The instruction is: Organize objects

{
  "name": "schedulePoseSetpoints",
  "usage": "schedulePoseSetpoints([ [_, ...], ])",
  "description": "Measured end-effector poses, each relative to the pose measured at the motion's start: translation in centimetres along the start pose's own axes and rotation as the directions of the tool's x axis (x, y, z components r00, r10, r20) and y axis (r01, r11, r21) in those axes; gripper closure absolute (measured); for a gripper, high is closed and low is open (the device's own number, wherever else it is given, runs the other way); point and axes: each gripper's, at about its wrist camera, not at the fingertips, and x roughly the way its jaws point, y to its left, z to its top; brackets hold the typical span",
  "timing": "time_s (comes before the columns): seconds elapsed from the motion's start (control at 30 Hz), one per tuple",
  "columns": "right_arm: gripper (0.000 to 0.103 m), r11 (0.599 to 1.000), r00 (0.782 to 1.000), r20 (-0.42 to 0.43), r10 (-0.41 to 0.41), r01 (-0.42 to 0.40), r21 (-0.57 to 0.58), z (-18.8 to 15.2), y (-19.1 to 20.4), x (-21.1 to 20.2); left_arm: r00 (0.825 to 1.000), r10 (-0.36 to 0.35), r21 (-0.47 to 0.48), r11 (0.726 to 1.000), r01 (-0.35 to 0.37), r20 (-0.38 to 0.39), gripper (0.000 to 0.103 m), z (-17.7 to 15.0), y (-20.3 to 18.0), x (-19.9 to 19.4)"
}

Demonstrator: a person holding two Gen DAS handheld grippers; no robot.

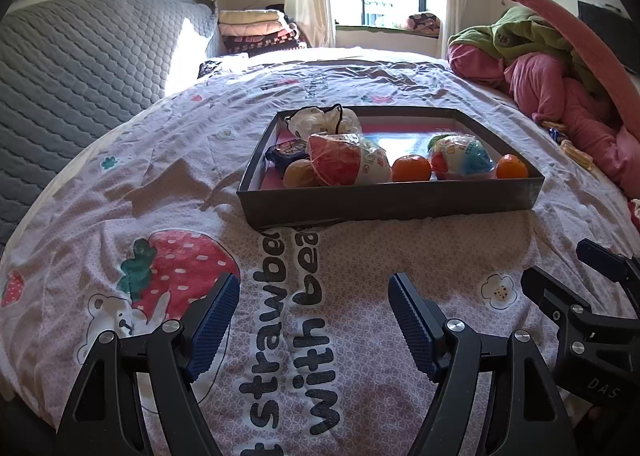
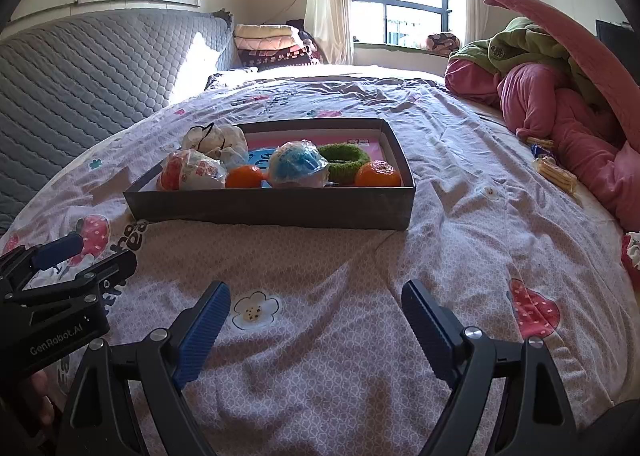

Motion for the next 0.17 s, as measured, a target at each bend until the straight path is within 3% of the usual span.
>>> schedulePoseSetpoints([
  [0.17, 0.016, 1.000, 1.000, -0.003, -0.003, 0.003, -0.001, -0.05, 0.00, 0.07, 1.000, -0.013, 0.007, 1.000, 0.013, 0.006, 0.025, -0.16, -0.04, -0.02],
])
